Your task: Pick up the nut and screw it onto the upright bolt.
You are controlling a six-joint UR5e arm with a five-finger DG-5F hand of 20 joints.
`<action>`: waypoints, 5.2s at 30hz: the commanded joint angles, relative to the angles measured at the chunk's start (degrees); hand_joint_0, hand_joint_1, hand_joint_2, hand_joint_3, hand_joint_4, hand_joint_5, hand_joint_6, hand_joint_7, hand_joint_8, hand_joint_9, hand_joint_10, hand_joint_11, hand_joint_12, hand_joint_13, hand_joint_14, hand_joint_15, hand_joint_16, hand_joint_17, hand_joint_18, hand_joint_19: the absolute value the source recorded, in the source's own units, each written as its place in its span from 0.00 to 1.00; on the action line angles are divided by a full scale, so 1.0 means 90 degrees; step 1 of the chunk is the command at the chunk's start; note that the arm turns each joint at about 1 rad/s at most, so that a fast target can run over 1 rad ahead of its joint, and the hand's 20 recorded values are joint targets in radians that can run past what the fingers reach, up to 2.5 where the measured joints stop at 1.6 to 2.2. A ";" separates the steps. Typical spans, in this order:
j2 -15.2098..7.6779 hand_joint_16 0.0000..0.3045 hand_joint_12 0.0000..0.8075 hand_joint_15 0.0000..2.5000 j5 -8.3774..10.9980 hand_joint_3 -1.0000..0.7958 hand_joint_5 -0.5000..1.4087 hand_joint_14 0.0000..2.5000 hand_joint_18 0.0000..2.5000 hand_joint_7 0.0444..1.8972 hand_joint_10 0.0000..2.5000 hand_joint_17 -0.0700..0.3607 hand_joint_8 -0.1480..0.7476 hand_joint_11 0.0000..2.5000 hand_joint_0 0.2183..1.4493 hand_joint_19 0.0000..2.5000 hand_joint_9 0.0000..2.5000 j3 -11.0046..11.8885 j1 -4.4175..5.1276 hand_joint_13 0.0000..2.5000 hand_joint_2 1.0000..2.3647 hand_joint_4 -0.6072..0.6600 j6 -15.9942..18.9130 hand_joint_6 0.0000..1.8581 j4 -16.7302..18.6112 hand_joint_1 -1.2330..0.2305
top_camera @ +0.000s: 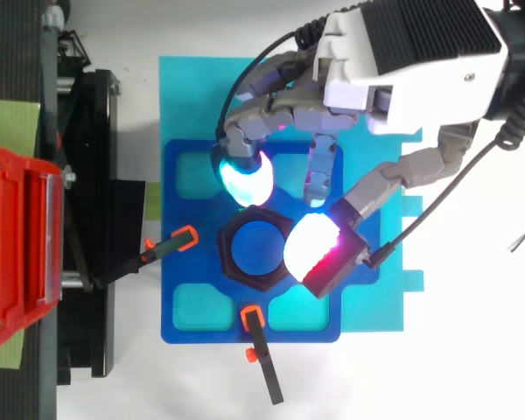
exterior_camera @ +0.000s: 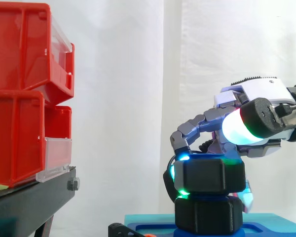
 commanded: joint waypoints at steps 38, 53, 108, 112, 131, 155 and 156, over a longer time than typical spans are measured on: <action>0.0013 0.17 0.44 0.02 -0.0143 0.28 0.19 0.00 0.23 0.36 0.00 0.44 0.49 0.00 0.18 0.09 0.44 0.0279 -0.0184 0.29 0.00 0.64 -0.0062 0.27 -0.0039 0.57; 0.0003 0.19 0.48 0.00 -0.0045 0.28 0.18 0.00 0.00 0.33 0.00 0.47 0.46 0.00 0.16 0.00 0.27 0.0191 0.0109 0.11 0.00 0.61 -0.0052 0.27 0.0020 0.54; 0.0003 0.18 0.47 0.00 0.0189 0.28 0.15 0.00 0.00 0.32 0.00 0.44 0.45 0.00 0.16 0.00 0.08 0.0005 0.0295 0.09 0.00 0.62 -0.0042 0.27 0.0088 0.50; 0.0003 0.16 0.47 0.00 0.0189 0.28 0.16 0.00 0.00 0.35 0.00 0.42 0.46 0.00 0.16 0.00 0.10 -0.0004 0.0285 0.10 0.00 0.65 -0.0042 0.27 0.0088 0.50; 0.0003 0.11 0.38 0.00 0.0170 0.28 0.27 0.00 0.07 0.62 0.00 0.34 0.48 0.00 0.20 0.00 0.32 -0.0219 0.0188 0.19 0.00 0.68 -0.0032 0.27 0.0293 0.51; 0.0013 0.06 0.23 0.00 0.0082 0.28 0.32 0.00 0.34 0.73 0.00 0.25 0.44 0.03 0.24 0.02 0.73 -0.0170 0.0012 0.44 0.00 0.54 -0.0032 0.27 0.0313 0.53; 0.0003 0.06 0.23 0.00 0.0082 0.28 0.32 0.00 0.34 0.73 0.00 0.25 0.44 0.02 0.24 0.02 0.73 -0.0170 0.0002 0.44 0.00 0.54 -0.0032 0.27 0.0313 0.53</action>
